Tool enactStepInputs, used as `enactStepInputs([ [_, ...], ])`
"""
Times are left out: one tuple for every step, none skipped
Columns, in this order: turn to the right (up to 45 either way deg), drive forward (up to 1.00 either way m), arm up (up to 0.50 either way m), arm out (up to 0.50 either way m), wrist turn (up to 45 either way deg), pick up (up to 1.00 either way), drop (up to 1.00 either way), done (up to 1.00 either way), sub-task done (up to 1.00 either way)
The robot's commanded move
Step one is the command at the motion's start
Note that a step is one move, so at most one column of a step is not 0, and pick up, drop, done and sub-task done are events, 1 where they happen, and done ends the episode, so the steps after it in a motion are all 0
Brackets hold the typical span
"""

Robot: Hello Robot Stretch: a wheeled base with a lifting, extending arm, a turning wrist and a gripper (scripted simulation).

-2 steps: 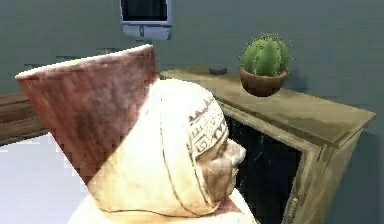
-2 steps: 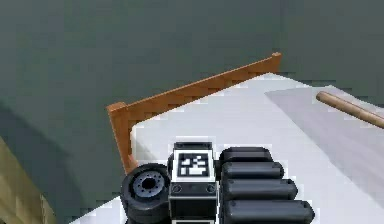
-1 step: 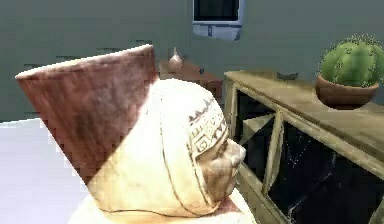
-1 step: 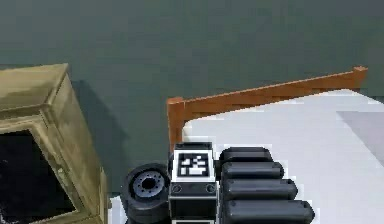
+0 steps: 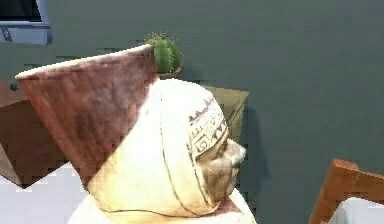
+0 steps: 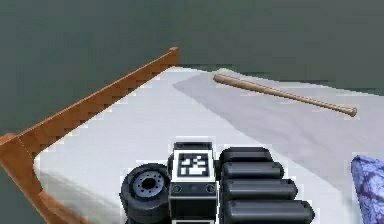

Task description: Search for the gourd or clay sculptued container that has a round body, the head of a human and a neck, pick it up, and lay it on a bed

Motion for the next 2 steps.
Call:
enactStepInputs([
  [45.0, 0.00, 0.00, 0.00, 0.0, 0.00, 0.00, 0.00, 0.00],
  [45.0, 0.00, 0.00, 0.00, 0.0, 0.00, 0.00, 0.00, 0.00],
])
